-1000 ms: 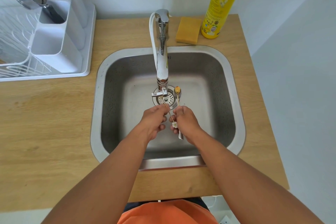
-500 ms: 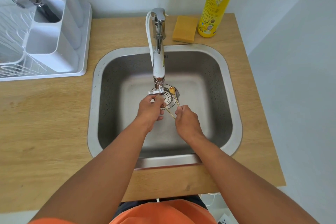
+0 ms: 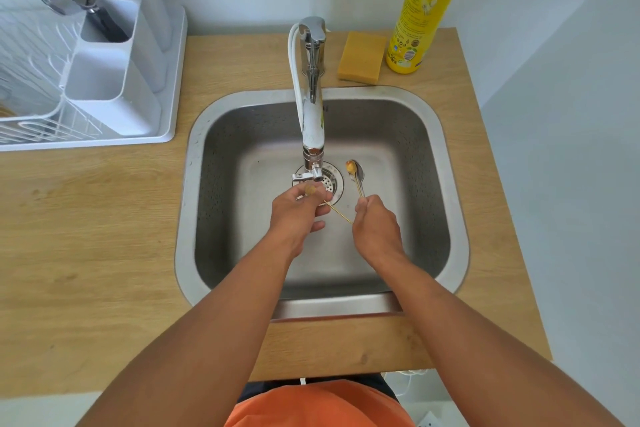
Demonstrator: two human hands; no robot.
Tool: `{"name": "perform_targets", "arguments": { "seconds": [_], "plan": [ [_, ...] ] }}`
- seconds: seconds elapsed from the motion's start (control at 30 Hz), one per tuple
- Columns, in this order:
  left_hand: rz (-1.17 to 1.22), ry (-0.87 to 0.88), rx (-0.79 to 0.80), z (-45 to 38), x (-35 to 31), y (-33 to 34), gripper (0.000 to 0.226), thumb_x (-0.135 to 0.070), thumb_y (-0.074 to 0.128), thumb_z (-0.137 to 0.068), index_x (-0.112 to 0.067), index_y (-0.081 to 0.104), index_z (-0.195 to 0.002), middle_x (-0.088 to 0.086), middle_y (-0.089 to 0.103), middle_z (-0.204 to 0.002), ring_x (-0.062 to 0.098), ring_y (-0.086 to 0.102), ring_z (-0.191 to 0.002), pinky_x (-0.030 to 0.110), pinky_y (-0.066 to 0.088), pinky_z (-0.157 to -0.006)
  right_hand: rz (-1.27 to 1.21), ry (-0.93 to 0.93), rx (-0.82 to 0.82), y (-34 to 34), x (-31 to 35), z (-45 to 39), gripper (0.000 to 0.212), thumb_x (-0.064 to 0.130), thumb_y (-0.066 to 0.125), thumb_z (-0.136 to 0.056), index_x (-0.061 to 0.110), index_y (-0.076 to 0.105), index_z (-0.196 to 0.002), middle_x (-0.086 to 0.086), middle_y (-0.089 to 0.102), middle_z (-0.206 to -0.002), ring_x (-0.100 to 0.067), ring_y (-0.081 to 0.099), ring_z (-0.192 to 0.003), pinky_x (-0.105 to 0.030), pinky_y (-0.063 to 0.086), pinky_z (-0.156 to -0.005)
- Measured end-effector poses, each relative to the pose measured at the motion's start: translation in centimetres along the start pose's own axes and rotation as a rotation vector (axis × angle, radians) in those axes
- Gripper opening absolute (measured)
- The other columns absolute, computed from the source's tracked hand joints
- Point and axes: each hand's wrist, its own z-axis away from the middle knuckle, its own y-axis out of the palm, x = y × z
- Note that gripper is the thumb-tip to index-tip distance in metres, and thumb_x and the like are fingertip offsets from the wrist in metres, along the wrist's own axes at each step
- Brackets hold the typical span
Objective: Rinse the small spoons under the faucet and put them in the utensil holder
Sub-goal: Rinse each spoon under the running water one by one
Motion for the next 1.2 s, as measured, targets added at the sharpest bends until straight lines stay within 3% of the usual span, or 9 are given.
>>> {"name": "perform_targets", "arguments": {
  "seconds": [0.23,0.37,0.47,0.57,0.67,0.8,0.87,1.07,1.2],
  "plan": [
    [-0.023,-0.016,-0.11,0.0,-0.6,1.0,0.033,-0.033,0.05,-0.108,-0.018,0.077,-0.1,-0.006,0.082,-0.082,0.008,0.075,-0.069,0.03,0.059,-0.063,0.093,-0.019,-0.037,-0.3,-0.3,-0.2,0.036,0.039,0.028,-0.112,0.014,0.052,-0.108,-0.014,0.067,-0.102,-0.032,0.053,-0.081,-0.038,0.041,-0.071],
    [0.038,0.018,-0.057,0.4,-0.2,0.7,0.017,-0.024,0.058,-0.106,-0.024,0.074,-0.102,-0.004,0.082,-0.096,0.014,0.075,-0.087,0.032,0.063,-0.071,0.078,0.008,-0.027,0.1,0.3,-0.2,0.037,0.039,0.028,-0.112,0.013,0.055,-0.113,-0.014,0.068,-0.105,-0.033,0.056,-0.084,-0.038,0.042,-0.072],
    [0.138,-0.009,-0.022,0.4,0.0,0.2,0.01,-0.016,0.069,-0.099,-0.025,0.072,-0.102,0.0,0.082,-0.104,0.016,0.074,-0.09,0.034,0.063,-0.075,0.034,0.001,0.001,0.2,0.5,-0.1,0.039,0.039,0.028,-0.112,0.012,0.056,-0.115,-0.014,0.068,-0.106,-0.035,0.061,-0.091,-0.039,0.045,-0.074],
    [0.143,0.023,-0.1,-0.1,-0.1,-0.1,0.018,-0.015,0.08,-0.09,-0.02,0.072,-0.106,0.005,0.083,-0.097,0.015,0.076,-0.082,0.032,0.065,-0.07,-0.008,-0.031,0.034,0.2,0.6,0.1,0.04,0.04,0.029,-0.112,0.012,0.057,-0.115,-0.012,0.068,-0.105,-0.032,0.061,-0.089,-0.038,0.045,-0.074],
    [0.102,0.079,-0.181,-0.5,-0.4,0.2,0.004,-0.019,0.071,-0.097,-0.017,0.073,-0.101,-0.003,0.083,-0.085,0.012,0.078,-0.073,0.032,0.066,-0.069,-0.011,-0.055,0.03,0.5,1.0,0.3,0.038,0.04,0.029,-0.112,0.013,0.057,-0.114,-0.009,0.065,-0.1,-0.03,0.058,-0.085,-0.036,0.042,-0.071],
    [0.075,0.091,-0.269,-1.0,-1.0,0.9,0.008,-0.02,0.069,-0.098,-0.018,0.077,-0.096,-0.001,0.081,-0.077,0.01,0.074,-0.057,0.032,0.065,-0.061,0.012,-0.037,0.014,1.0,1.4,0.5,0.038,0.041,0.029,-0.112,0.014,0.055,-0.113,-0.006,0.063,-0.095,-0.029,0.058,-0.083,-0.036,0.041,-0.07],
    [0.107,0.08,-0.291,-1.1,-1.1,1.3,0.01,-0.02,0.068,-0.099,-0.016,0.077,-0.098,0.002,0.081,-0.08,0.012,0.075,-0.059,0.032,0.064,-0.06,0.011,-0.01,0.009,1.2,1.6,0.6,0.037,0.04,0.028,-0.112,0.014,0.055,-0.113,-0.006,0.063,-0.096,-0.03,0.059,-0.084,-0.036,0.043,-0.071],
    [0.29,0.037,-0.148,-0.4,-0.1,1.3,0.012,-0.006,0.065,-0.1,-0.011,0.074,-0.107,0.006,0.082,-0.095,0.018,0.081,-0.085,0.03,0.065,-0.071,-0.027,0.014,0.024,1.5,2.1,0.8,0.037,0.039,0.028,-0.112,0.014,0.055,-0.112,-0.006,0.065,-0.099,-0.029,0.062,-0.088,-0.037,0.045,-0.071],
    [0.291,0.001,-0.087,-0.5,0.2,0.3,0.006,-0.009,0.07,-0.098,-0.009,0.076,-0.099,0.007,0.083,-0.093,0.019,0.081,-0.083,0.035,0.065,-0.076,-0.103,-0.042,0.149,1.3,1.6,1.0,0.038,0.041,0.029,-0.112,0.018,0.059,-0.111,-0.004,0.068,-0.1,-0.025,0.064,-0.091,-0.04,0.053,-0.078]
  ]
}}
